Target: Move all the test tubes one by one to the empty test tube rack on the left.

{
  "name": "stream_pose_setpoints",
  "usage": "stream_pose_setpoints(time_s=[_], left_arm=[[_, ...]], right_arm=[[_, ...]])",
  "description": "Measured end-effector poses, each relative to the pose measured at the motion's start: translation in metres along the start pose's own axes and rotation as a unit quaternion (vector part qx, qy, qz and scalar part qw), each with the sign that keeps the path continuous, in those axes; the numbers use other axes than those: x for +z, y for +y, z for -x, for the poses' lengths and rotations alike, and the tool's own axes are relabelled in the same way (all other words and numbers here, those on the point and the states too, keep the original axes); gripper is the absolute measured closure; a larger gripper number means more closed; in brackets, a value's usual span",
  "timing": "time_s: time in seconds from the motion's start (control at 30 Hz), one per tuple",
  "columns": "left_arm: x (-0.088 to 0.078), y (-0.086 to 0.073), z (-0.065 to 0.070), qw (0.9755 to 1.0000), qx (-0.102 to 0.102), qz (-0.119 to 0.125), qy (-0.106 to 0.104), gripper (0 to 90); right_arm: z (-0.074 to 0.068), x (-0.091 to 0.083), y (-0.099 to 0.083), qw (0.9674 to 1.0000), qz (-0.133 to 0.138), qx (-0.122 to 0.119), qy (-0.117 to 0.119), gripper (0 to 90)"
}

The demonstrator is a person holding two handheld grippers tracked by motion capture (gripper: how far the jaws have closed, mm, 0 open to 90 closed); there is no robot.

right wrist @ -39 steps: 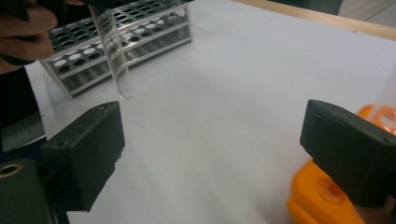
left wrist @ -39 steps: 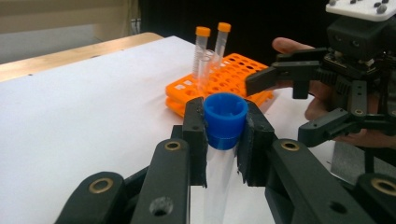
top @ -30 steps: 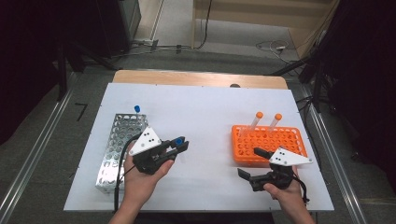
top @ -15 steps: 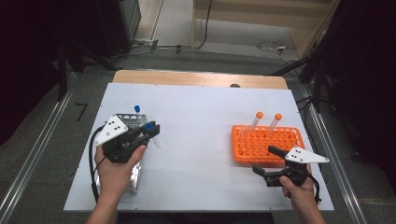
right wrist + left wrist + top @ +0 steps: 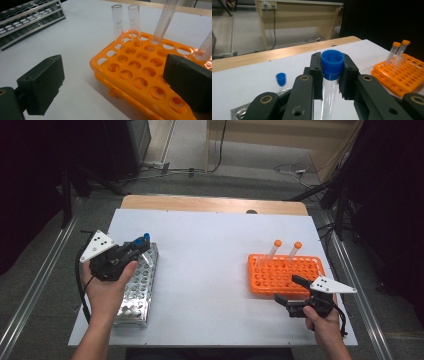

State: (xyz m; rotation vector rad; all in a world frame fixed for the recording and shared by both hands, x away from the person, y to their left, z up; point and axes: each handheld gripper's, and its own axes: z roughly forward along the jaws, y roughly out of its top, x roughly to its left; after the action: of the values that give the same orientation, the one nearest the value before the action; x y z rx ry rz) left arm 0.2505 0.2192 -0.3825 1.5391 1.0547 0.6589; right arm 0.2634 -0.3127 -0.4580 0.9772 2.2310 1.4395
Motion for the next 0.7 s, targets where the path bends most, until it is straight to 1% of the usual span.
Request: stream_pose_setpoints(time_s=[0.07,0.13,0.33,0.5,0.53,0.6,0.63,0.7], left_arm=[[0.003,0.000,-0.005,1.0000,-0.003,0.000,0.007,76.1],[0.007,0.000,-0.010,0.9998,-0.003,-0.003,0.017,76.1],[0.024,-0.004,-0.022,0.9992,-0.007,-0.010,0.037,76.1],[0.037,-0.010,-0.027,0.9985,-0.007,-0.014,0.052,76.0],[0.039,-0.011,-0.028,0.9983,-0.004,-0.017,0.056,76.1],[0.043,-0.013,-0.029,0.9977,-0.005,-0.019,0.065,76.1],[0.045,-0.014,-0.030,0.9971,-0.005,-0.017,0.074,76.1],[0.046,-0.014,-0.032,0.9966,-0.007,-0.015,0.081,76.0]], right_arm=[[0.001,0.000,0.000,1.0000,0.000,-0.001,-0.001,2.3],[0.001,0.000,0.000,1.0000,-0.001,0.000,-0.001,2.3],[0.000,0.001,0.000,1.0000,-0.001,0.000,-0.001,2.3],[0.001,0.001,-0.001,1.0000,-0.002,0.002,-0.004,2.3],[0.001,0.001,-0.001,1.0000,-0.002,0.002,-0.003,2.3],[0.001,0.001,-0.001,1.0000,-0.002,0.002,-0.003,2.3],[0.001,0.001,-0.001,1.0000,-0.002,0.002,-0.003,2.3],[0.002,0.001,-0.001,1.0000,-0.002,0.001,-0.003,2.3]])
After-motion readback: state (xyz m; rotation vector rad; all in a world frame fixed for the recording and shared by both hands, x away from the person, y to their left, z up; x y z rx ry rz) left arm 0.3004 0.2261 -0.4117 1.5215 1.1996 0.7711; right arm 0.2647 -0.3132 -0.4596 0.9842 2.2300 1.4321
